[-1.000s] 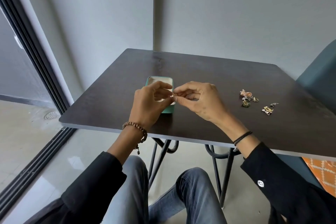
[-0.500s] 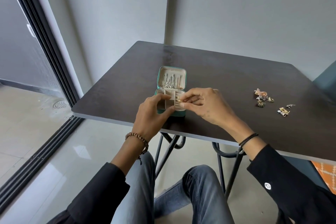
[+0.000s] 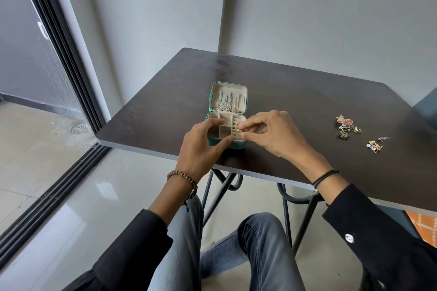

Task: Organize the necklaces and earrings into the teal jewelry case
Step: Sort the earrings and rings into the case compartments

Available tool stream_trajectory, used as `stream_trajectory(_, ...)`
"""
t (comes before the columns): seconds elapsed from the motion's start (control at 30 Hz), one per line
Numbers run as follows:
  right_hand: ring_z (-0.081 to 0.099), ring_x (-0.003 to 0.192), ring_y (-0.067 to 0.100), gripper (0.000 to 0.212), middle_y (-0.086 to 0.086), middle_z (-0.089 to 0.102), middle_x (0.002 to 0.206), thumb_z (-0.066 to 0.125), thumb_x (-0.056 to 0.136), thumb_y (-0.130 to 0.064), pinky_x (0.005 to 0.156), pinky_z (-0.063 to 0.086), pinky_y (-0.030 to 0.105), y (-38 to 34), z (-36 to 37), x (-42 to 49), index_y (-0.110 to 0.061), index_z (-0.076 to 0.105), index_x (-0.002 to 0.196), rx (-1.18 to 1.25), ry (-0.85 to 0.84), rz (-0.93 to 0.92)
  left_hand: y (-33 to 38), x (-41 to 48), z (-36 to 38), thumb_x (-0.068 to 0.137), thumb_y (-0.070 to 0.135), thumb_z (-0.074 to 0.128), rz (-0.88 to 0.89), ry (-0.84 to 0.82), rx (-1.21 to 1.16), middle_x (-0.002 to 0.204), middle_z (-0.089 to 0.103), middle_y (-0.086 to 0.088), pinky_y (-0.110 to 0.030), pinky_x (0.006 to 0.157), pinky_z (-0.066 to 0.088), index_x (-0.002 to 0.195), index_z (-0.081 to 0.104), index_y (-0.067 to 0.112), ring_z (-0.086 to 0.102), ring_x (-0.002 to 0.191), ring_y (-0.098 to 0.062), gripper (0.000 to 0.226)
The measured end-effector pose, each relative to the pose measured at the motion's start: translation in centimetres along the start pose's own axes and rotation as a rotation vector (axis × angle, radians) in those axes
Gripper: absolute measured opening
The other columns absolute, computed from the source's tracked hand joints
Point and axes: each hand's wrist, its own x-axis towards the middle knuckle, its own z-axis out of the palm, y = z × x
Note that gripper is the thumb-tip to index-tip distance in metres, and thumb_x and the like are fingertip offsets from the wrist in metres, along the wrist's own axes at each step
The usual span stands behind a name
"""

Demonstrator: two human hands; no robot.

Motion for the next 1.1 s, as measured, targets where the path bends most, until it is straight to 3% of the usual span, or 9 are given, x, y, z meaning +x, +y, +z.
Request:
stream_trajectory(0.53,0.069,0.071,-0.002,0.005,-0.01,0.076,0.078,0.083,0.081,-0.018,0.069,0.051,0.007,0.0,0.3,0.6,-0.02,0.081,0.086,0.008,0.029,-0.058,-0.4,0.0,0.2,0.086,0.036,0.074,0.01,0.002,-0.016,0.124,0.064,0.0,-0.003,0.077,0.037,0.127,0.062,0.019,0.052,0.101,-0.004,0.046)
stream_trajectory(0.67,0.066,0.071,0.004,0.006,-0.009,0.075,0.079,0.077,0.082,-0.013,0.071,0.056,0.021,0.4,1.1,0.4,-0.018,0.08,0.083,-0.11,0.158,-0.176,-0.4,0.1,0.3,0.086,0.035,0.074,0.004,0.0,-0.029,0.125,0.064,0.0,-0.006,0.08,0.04,0.127,0.062,0.019,0.053,0.101,-0.004,0.045)
stream_trajectory(0.77,0.062,0.074,0.013,0.004,-0.006,0.074,0.078,0.075,0.084,-0.017,0.062,0.056,0.035,0.6,1.5,0.4,-0.018,0.078,0.082,-0.221,0.245,-0.214,-0.5,0.1,0.3,0.087,0.035,0.074,-0.001,-0.003,-0.028,0.126,0.063,0.0,-0.001,0.076,0.037,0.128,0.061,0.02,0.053,0.102,-0.003,0.046)
stream_trajectory(0.93,0.06,0.07,0.014,0.007,-0.005,0.07,0.074,0.076,0.083,-0.016,0.047,0.052,0.031,0.5,2.1,0.2,-0.018,0.075,0.076,-0.391,0.33,-0.279,-0.5,0.1,0.4,0.087,0.035,0.073,0.003,0.001,-0.025,0.126,0.063,-0.001,0.0,0.076,0.037,0.128,0.061,0.019,0.053,0.101,-0.003,0.046)
stream_trajectory(1.1,0.06,0.072,0.017,0.009,-0.002,0.07,0.074,0.074,0.085,-0.016,0.046,0.053,0.036,0.6,2.4,0.3,-0.016,0.075,0.076,-0.422,0.291,-0.304,-0.6,0.0,0.4,0.087,0.035,0.074,0.006,0.012,-0.018,0.126,0.064,-0.001,0.0,0.076,0.038,0.128,0.061,0.018,0.054,0.101,-0.003,0.047)
